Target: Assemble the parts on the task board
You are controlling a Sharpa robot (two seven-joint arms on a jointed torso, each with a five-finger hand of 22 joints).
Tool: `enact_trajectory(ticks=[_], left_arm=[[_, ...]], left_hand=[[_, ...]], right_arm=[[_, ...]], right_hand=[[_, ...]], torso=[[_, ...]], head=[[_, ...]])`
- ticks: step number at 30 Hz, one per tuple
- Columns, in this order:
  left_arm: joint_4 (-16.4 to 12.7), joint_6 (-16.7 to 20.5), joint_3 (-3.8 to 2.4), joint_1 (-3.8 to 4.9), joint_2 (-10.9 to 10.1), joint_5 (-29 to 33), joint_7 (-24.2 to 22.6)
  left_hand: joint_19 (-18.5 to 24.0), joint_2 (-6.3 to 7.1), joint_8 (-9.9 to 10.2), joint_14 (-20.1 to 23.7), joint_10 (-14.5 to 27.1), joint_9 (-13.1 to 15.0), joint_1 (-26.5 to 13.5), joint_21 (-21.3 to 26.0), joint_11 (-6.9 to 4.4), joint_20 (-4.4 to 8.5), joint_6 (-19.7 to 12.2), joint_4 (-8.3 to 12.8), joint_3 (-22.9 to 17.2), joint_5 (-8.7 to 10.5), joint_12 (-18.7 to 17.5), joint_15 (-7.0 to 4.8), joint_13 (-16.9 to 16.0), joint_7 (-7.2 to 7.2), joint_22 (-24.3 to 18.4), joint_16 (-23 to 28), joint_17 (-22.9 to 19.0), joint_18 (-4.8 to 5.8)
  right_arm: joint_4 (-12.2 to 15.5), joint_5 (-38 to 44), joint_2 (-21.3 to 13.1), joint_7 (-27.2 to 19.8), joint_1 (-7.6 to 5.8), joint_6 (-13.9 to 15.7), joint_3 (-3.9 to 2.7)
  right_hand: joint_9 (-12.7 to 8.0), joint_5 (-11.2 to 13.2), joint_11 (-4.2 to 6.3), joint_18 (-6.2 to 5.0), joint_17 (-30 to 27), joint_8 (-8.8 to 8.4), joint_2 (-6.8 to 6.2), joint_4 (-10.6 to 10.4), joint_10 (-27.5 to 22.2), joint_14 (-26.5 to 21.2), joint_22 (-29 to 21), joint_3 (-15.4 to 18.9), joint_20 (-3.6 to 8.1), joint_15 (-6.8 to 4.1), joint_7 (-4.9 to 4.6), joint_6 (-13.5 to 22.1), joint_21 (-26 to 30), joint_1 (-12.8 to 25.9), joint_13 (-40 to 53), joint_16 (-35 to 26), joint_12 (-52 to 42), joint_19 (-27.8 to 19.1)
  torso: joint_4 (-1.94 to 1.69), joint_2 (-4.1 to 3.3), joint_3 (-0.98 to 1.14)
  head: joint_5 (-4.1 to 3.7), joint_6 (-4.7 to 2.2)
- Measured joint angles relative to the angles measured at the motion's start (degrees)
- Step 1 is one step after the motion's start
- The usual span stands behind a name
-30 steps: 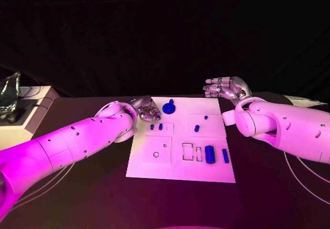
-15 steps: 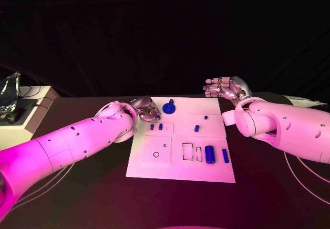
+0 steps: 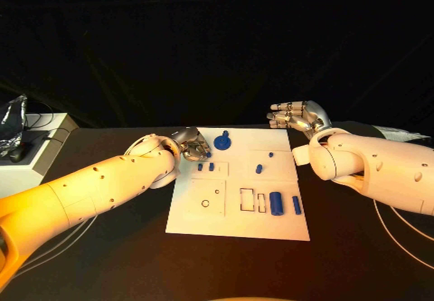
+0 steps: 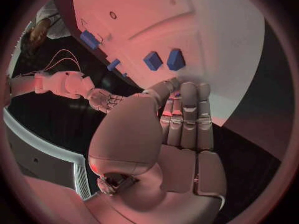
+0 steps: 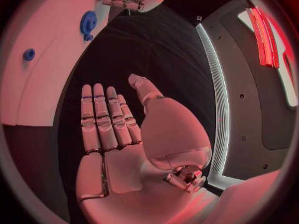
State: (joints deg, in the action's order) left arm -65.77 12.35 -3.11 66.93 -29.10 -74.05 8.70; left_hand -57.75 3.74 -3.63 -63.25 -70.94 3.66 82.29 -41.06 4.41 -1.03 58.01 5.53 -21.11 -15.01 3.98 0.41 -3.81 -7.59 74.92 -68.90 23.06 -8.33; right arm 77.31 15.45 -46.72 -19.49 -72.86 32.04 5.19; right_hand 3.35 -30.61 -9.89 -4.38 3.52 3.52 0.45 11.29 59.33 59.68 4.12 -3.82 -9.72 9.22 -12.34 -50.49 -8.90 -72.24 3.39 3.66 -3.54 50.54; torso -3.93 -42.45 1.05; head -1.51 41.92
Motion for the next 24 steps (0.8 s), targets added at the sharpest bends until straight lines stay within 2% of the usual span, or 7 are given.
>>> enact_trajectory(ticks=[6, 14, 17, 20, 22, 24], left_arm=[[-0.09, -0.01, 0.00, 0.00, -0.28, 0.07, 0.26], [-0.01, -0.04, -0.01, 0.00, -0.89, 0.12, 0.73], [0.06, -0.04, -0.05, -0.01, -1.34, 0.12, 0.78], [0.15, 0.04, -0.32, -0.04, -1.98, 0.21, 0.77], [0.28, 0.19, -0.68, -0.05, -2.44, 0.41, 0.64], [0.45, 0.38, -1.16, -0.05, -2.93, 0.91, 0.39]], left_hand=[[0.00, 0.23, 0.00, 0.00, 0.00, -0.07, 0.23, 0.23, 0.00, 0.00, -2.46, -0.17, -0.17, 0.00, 0.00, 0.00, 0.00, 0.00, 0.00, 0.00, 0.00, 0.00], [0.00, 0.23, 0.00, 0.00, 0.00, -0.07, 0.23, 0.23, 0.00, 0.00, -2.55, -0.17, -0.17, 0.00, 0.20, 0.00, 0.01, -0.08, 0.00, 0.00, -0.01, 0.00], [0.00, 0.43, 0.00, 0.00, 0.20, -0.07, 0.43, 0.23, 0.21, 0.00, -1.55, -0.17, -0.17, 0.00, 0.63, 0.00, 0.00, -0.40, 0.00, 0.00, -0.01, 0.00], [0.32, 0.05, 0.00, 0.33, 1.26, -0.06, 0.86, 0.23, 0.20, 0.32, -0.01, 0.32, 1.00, 0.00, 2.82, 0.09, -0.15, -0.73, 0.00, 0.00, -0.10, 0.03], [0.67, -0.16, 0.00, 0.55, 2.30, -0.06, 1.07, 0.23, 0.02, 0.38, 0.06, 0.43, 2.05, 0.00, 4.70, -0.07, -0.20, -0.80, 0.00, 0.00, -0.32, 0.05], [1.48, -0.20, 0.00, 1.86, 3.82, -0.06, 0.91, 0.88, 0.34, 0.18, 0.06, -0.04, 2.73, 0.00, 5.14, 0.37, -0.16, -0.80, 0.00, 0.42, -0.74, 0.05]], right_arm=[[0.00, 0.00, 0.02, 0.02, 0.00, 0.00, 0.00], [0.04, 0.00, -0.11, 0.17, 0.00, -0.03, 0.00], [0.03, 0.22, -0.26, 0.55, 0.01, -0.30, 0.00], [0.02, 1.05, -0.50, 1.18, 0.02, -0.90, 0.00], [0.00, 2.01, -0.69, 1.66, 0.03, -1.42, 0.00], [-0.07, 3.44, -0.93, 2.26, 0.04, -2.18, 0.00]], right_hand=[[0.00, 0.00, 0.00, 0.00, 0.00, 0.00, 0.00, 0.00, 0.00, 0.00, 0.00, 0.00, 0.00, 0.00, 0.00, 0.00, 0.00, 0.00, 0.00, 0.00, 0.00, 0.00], [0.00, 0.00, 0.00, 0.00, 0.00, 0.00, 0.00, 0.00, 0.00, 0.02, 0.00, 0.00, 0.00, -0.02, 0.00, 0.00, 0.00, 0.00, 0.00, 0.00, 0.00, 0.00], [0.00, 0.00, 0.00, 0.00, 0.00, 0.00, 0.00, 0.09, 0.00, 3.43, 0.00, -0.09, 0.02, -0.99, 0.00, 0.00, 0.00, 0.00, 0.00, 0.00, 0.00, 0.03], [0.00, 0.00, 0.26, 0.00, 0.03, 0.00, 0.00, 0.95, 0.26, 7.08, 0.26, -0.95, 1.70, -2.10, 0.22, -0.56, -1.29, 0.00, -0.04, 0.00, 0.00, 1.75], [0.12, 0.36, 1.34, 0.00, 0.35, 0.00, 0.25, 1.81, 2.55, 10.86, 0.83, -2.31, 3.01, -3.60, 0.72, -3.63, -2.78, -0.47, -0.04, 0.80, 0.00, 4.37], [0.38, 0.72, 2.59, 0.00, 0.76, 0.23, 0.67, 2.34, 6.23, 13.88, 1.31, -3.48, 4.21, -4.91, 1.42, -6.83, -4.00, -0.92, 0.01, 1.48, -0.56, 6.25]], torso=[[0.01, -0.03, 0.03], [0.01, -0.02, 0.04], [0.04, -0.01, 0.04], [0.08, 0.00, 0.04], [0.09, 0.00, 0.04], [0.08, 0.03, 0.04]], head=[[-0.15, -0.05], [-0.24, -0.08], [-0.24, -0.12], [-0.29, -0.20], [-0.32, -0.27], [-0.44, -0.32]])
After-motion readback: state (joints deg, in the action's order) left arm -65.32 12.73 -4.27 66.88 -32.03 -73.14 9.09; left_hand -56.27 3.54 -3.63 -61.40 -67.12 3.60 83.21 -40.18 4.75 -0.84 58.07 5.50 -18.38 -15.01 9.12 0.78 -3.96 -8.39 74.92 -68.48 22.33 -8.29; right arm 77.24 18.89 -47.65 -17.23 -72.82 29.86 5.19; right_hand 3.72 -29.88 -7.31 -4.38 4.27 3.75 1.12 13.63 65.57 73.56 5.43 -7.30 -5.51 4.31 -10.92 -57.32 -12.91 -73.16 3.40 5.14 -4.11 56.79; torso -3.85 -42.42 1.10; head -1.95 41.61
